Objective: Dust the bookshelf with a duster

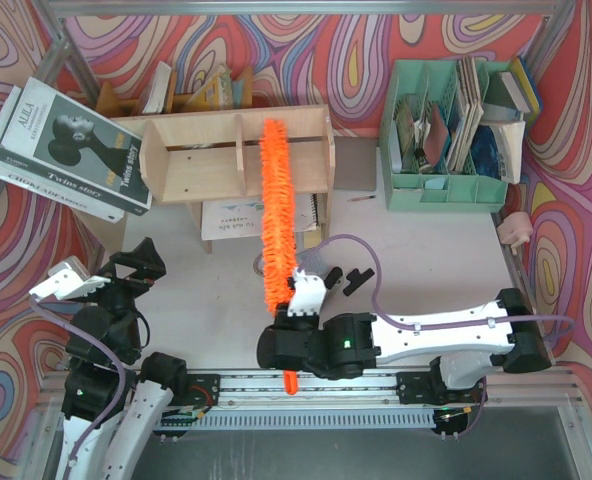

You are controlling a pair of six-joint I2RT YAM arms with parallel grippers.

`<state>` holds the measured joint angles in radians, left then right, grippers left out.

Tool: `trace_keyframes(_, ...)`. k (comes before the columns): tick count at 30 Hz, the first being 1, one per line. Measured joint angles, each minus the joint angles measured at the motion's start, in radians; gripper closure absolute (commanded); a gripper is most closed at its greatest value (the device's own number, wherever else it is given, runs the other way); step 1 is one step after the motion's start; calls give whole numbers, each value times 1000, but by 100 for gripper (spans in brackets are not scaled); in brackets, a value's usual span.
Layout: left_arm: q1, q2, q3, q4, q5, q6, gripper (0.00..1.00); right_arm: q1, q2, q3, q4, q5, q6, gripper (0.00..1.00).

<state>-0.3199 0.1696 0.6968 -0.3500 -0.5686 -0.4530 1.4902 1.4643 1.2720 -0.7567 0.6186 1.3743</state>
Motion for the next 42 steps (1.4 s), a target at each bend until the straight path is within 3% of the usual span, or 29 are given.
trace_keyframes(7, 0, 0, 0, 0, 0, 0, 2, 0, 74, 93, 90, -43, -146, 100)
trace_keyframes(17, 0, 0, 0, 0, 0, 0, 1, 2, -38, -11, -60, 13, 51, 100)
trace_keyframes(21, 0, 0, 0, 0, 1, 0, 2, 2, -80, -3, -104, 31, 61, 100)
trace_keyframes(30, 0, 0, 0, 0, 3, 0, 1, 2, -82, 143, -137, 140, -106, 100)
trace_keyframes(35, 0, 2, 0, 0, 3, 0, 2, -16, -116, 145, -190, 208, -149, 100)
trace_keyframes(42, 0, 55, 1, 2, 19, 16, 2, -204, -217, 67, -183, 176, -329, 100)
